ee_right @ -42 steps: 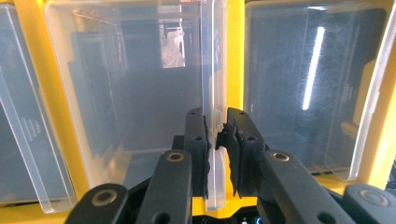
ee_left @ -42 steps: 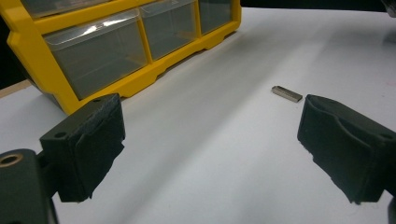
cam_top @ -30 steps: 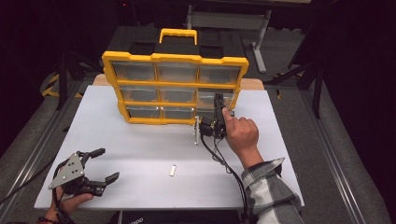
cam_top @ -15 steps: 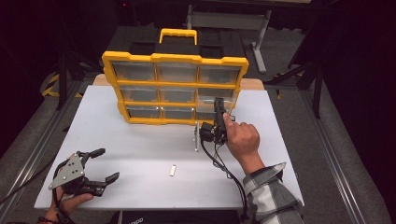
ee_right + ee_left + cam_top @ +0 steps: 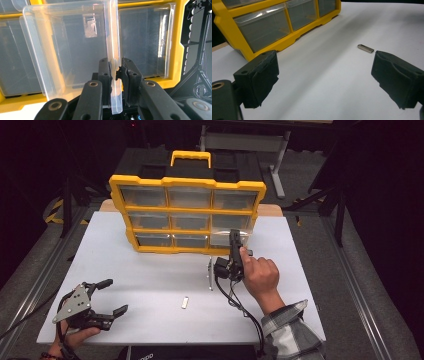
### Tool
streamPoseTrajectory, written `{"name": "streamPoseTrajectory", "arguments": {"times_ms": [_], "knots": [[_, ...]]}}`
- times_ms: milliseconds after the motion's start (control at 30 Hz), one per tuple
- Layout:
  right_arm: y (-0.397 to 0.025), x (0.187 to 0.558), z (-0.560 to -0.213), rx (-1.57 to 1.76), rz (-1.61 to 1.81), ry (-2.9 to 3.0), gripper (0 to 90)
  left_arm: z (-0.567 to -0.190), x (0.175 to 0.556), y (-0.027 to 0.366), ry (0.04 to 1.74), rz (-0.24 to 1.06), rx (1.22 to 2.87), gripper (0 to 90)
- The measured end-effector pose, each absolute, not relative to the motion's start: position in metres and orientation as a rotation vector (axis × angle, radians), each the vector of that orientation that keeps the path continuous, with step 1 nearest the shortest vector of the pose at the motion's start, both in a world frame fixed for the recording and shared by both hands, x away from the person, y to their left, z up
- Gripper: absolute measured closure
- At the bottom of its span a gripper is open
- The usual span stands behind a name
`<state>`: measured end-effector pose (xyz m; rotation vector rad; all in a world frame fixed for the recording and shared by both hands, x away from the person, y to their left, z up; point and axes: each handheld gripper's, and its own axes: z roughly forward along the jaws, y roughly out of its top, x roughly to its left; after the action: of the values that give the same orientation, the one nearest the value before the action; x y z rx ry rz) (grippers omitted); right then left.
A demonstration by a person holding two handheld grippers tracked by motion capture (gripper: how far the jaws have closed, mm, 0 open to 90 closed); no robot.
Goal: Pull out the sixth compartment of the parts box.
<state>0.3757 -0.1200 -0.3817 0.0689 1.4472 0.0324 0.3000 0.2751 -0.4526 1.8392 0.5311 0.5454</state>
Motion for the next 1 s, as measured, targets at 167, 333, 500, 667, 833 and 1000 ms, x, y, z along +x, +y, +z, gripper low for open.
{"name": "streamPoseTrajectory", "arguments": {"times_ms": [167, 333, 500, 667, 833, 1000], "knots": [[-0.121, 0.370, -0.383, 0.071, 0.034, 1.443, 79.4, -0.453, 0.300, 0.275, 0.531, 0.545, 1.840, 8.6], [-0.121, 0.364, -0.385, 0.069, 0.038, 1.450, 82.7, -0.453, 0.300, 0.274, 0.531, 0.542, 1.843, 8.6], [-0.122, 0.364, -0.385, 0.071, 0.046, 1.453, 82.8, -0.453, 0.300, 0.274, 0.530, 0.537, 1.842, 8.6], [-0.122, 0.362, -0.386, 0.069, 0.043, 1.442, 82.8, -0.453, 0.300, 0.274, 0.530, 0.533, 1.842, 8.6], [-0.123, 0.360, -0.386, 0.060, 0.043, 1.446, 82.8, -0.453, 0.300, 0.274, 0.530, 0.532, 1.843, 8.6], [-0.121, 0.357, -0.388, 0.066, 0.047, 1.437, 82.6, -0.453, 0.300, 0.274, 0.532, 0.533, 1.842, 8.6]]}}
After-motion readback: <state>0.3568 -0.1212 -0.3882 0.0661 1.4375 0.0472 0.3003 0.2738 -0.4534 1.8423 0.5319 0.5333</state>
